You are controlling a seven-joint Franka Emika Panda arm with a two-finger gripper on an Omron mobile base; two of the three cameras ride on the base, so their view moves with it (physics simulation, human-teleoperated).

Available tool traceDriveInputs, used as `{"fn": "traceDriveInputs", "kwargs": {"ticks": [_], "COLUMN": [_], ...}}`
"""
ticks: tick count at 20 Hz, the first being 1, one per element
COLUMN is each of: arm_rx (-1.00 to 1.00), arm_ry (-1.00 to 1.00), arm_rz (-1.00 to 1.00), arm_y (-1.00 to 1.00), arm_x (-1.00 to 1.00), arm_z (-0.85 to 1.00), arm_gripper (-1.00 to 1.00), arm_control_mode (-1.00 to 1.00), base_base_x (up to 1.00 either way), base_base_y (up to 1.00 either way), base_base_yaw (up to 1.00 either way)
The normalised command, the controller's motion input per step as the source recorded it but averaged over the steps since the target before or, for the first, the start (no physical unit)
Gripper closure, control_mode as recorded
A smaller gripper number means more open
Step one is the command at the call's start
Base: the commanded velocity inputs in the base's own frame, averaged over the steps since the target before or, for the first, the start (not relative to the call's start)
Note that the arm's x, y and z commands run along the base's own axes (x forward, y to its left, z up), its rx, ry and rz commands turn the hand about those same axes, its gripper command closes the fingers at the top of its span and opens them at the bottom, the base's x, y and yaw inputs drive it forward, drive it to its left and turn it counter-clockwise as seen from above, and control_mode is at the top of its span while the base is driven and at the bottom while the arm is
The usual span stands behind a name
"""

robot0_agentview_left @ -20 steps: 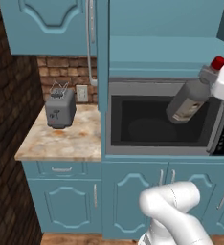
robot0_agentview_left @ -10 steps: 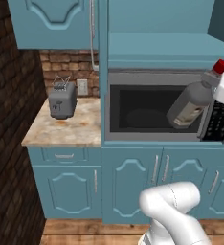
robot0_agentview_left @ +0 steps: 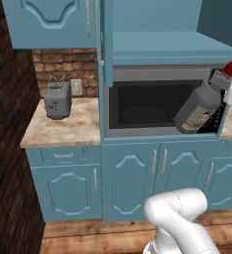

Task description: Get the candle and the liquor from the cabinet and move them to the dining counter.

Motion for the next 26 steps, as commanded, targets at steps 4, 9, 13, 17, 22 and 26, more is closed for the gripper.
{"fn": "traceDriveInputs", "kwargs": {"ticks": [4,9,13,17,22,26], "arm_rx": [0.0,0.0,0.0,0.0,0.0,0.0], "arm_ry": [0.0,0.0,0.0,0.0,0.0,0.0], "arm_rz": [0.0,0.0,0.0,0.0,0.0,0.0], "arm_y": [0.0,0.0,0.0,0.0,0.0,0.0], "arm_x": [0.0,0.0,0.0,0.0,0.0,0.0], "arm_z": [0.0,0.0,0.0,0.0,0.0,0.0], "arm_gripper": [1.0,1.0,1.0,1.0,1.0,1.0], "arm_control_mode": [1.0,1.0,1.0,1.0,1.0,1.0], "base_base_x": [-0.32,-0.31,-0.45,-0.48,-0.5,-0.52], "base_base_y": [0.74,0.74,0.38,0.47,0.46,0.36], "base_base_yaw": [-0.34,-0.34,-0.32,-0.39,-0.47,-0.48]}}
